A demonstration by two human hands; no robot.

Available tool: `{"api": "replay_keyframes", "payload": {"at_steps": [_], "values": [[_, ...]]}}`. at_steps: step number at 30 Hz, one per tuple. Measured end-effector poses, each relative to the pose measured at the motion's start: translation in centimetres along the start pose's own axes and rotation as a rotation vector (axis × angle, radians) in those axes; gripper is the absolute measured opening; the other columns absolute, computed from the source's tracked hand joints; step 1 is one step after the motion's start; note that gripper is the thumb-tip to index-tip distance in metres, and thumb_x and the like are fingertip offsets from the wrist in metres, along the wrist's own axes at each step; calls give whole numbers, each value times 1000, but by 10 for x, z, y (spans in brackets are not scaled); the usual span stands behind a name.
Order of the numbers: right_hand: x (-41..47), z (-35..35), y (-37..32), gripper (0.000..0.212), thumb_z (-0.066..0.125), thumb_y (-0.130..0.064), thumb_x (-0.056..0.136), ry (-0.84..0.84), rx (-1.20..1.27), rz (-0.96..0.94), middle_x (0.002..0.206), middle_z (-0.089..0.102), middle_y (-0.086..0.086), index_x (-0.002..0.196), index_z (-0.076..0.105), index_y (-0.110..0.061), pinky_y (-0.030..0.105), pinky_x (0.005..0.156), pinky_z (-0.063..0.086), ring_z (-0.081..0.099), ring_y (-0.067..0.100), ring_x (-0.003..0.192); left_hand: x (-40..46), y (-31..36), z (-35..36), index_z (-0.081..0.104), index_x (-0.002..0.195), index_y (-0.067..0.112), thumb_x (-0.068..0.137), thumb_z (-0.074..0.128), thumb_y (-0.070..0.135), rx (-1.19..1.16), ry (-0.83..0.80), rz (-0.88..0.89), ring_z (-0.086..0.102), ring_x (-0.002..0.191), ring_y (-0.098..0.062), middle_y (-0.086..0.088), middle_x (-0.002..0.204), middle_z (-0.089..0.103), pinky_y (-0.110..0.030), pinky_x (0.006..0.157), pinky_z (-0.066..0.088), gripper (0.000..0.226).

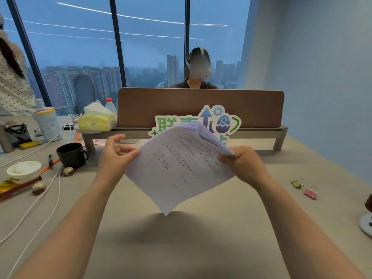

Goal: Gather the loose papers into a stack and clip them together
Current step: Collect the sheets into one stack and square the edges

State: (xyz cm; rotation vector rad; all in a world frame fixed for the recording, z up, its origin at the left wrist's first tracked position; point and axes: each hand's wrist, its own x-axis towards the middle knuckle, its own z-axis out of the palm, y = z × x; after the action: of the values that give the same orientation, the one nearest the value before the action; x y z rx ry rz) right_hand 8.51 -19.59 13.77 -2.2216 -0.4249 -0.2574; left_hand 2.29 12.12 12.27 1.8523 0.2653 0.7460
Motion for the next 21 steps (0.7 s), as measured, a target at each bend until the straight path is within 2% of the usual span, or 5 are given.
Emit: {"api": "replay_keyframes", "payload": {"at_steps": [3, 9, 16, 18, 21], "values": [[7, -9, -18, 26, 57, -31, 94, -32, -237, -95, 81, 70, 0, 80, 75, -19, 36, 65, 51, 62, 27, 77, 10, 18, -2, 51, 134, 22, 82, 79, 22, 125, -156, 61, 66, 90, -11, 0, 100, 69, -25, 74, 50, 59], [9, -15, -51, 29, 50, -33, 98, -77, -461, -192, 88, 71, 0, 93, 75, -20, 32, 61, 46, 59, 25, 76, 11, 38, 12, 58, 125, 31, 75, 82, 35, 290, -260, 188, 55, 109, -16, 6, 119, 59, -36, 83, 46, 56], [9, -30, -78, 18, 58, -32, 94, -117, -522, -339, 84, 68, -5, 89, 74, -26, 30, 65, 50, 60, 21, 80, 1, 51, 15, 66, 82, 40, 84, 75, 21, 127, -378, 94, 63, 80, -15, 21, 70, 70, -26, 67, 51, 20], [13, -33, -77, 14, 62, -33, 92, -73, -527, -401, 87, 68, -9, 100, 73, -31, 32, 67, 51, 60, 18, 82, -6, 48, 17, 66, 79, 36, 86, 73, 23, 91, -348, 57, 63, 76, -18, 16, 71, 70, -25, 63, 49, 16], [18, -30, -63, 40, 66, -41, 84, 96, -312, -367, 95, 67, -16, 124, 59, -45, 42, 77, 55, 62, 19, 89, -13, 39, 18, 70, 84, 25, 86, 74, 24, -3, -324, -41, 71, 78, -26, 0, 84, 75, -37, 67, 57, 4]]}}
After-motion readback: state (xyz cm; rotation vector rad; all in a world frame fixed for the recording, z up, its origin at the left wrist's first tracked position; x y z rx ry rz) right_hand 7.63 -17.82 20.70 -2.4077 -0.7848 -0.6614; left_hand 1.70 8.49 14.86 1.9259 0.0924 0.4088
